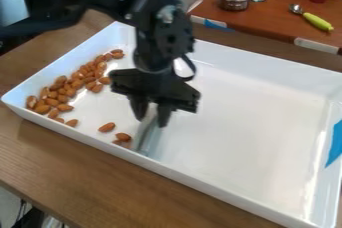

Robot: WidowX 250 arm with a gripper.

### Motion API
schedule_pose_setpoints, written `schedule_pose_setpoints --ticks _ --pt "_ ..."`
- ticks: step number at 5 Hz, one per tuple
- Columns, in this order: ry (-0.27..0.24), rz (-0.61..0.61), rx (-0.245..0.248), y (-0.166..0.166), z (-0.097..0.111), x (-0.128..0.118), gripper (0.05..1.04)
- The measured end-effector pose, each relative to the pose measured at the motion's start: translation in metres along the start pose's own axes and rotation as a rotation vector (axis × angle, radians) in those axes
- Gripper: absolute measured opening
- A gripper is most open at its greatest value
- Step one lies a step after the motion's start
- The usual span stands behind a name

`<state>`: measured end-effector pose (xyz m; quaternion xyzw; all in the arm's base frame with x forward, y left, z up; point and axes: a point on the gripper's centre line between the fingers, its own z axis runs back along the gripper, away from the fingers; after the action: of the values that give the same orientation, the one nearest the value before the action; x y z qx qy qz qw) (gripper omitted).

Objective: Sweep into pile

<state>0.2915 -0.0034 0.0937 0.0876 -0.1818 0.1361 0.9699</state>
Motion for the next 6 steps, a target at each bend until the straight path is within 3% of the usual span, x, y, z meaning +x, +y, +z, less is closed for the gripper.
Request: schedule_pose_setpoints --ticks 2,4,5,6 --pt "-0.057 -0.065 0.052 0.03 -0.012 0.009 0.349" --pt "-0.065 -0.205 0.253 0.055 -0.025 0.031 0.349" --pt "-0.048 -0.295 0.386 0.078 -0.033 0.038 0.349" --pt "-0.038 -0.31 0.401 0.086 -0.033 0.038 0.349"
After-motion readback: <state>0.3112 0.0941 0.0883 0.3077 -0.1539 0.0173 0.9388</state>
